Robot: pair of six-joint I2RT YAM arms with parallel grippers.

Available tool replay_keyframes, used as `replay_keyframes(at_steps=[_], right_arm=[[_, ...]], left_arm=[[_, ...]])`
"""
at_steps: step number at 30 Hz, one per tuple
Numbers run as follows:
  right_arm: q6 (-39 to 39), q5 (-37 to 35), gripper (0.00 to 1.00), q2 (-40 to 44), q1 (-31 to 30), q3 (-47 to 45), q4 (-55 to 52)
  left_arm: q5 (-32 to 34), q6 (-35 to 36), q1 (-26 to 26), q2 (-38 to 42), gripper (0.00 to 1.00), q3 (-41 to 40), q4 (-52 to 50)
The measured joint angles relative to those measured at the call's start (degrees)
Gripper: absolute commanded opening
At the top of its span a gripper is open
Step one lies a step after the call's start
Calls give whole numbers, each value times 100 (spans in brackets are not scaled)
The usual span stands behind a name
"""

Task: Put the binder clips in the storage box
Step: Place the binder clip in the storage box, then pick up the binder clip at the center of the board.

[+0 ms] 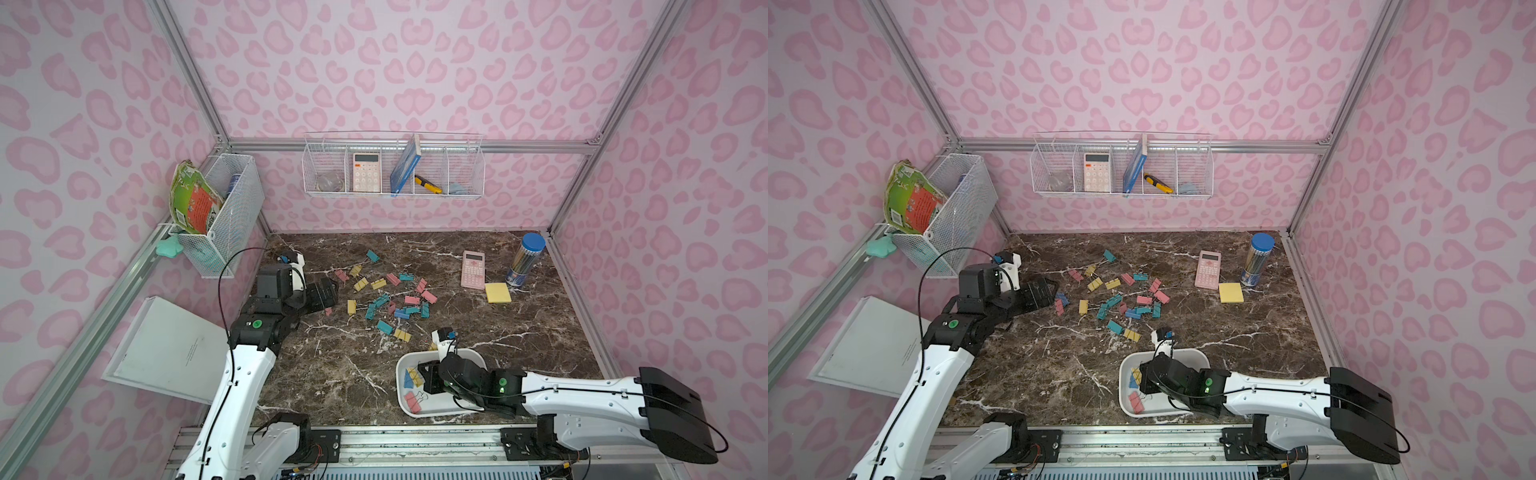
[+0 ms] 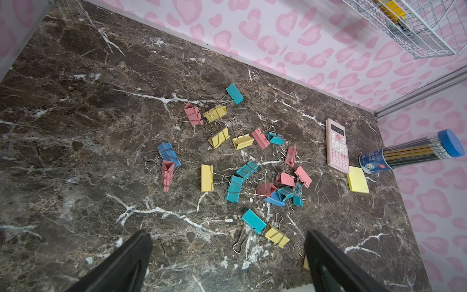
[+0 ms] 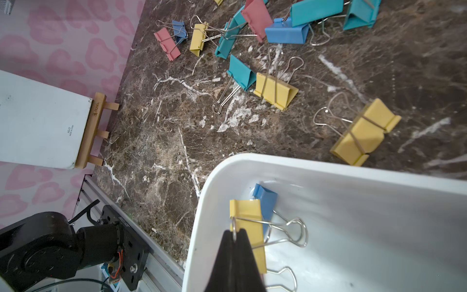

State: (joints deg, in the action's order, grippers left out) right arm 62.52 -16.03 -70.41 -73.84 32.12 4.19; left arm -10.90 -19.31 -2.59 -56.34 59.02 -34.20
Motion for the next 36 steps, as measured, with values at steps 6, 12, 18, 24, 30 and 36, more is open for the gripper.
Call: replay_keyframes(at_steps=[6, 12, 18, 24, 30, 36], right_arm=[[61, -33, 18, -828, -11, 402, 103], [20, -214, 47, -901, -170, 1032, -435], [-254, -616, 64, -234, 39, 1117, -898], [-1010, -291, 79, 555, 1318, 999, -678], [-1480, 376, 78, 741, 2358, 839, -264], [-1733, 1005, 78, 485, 2750, 817, -55]], left_arm=[[-74, -24, -7, -63, 99, 0, 0], [-170, -44, -9, -90, 99, 0, 0], [-146, -44, -11, 0, 99, 0, 0], [-153, -44, -20, 17, 99, -4, 0], [-164, -42, -26, -20, 99, -13, 0], [-258, -44, -26, -46, 99, -13, 0]])
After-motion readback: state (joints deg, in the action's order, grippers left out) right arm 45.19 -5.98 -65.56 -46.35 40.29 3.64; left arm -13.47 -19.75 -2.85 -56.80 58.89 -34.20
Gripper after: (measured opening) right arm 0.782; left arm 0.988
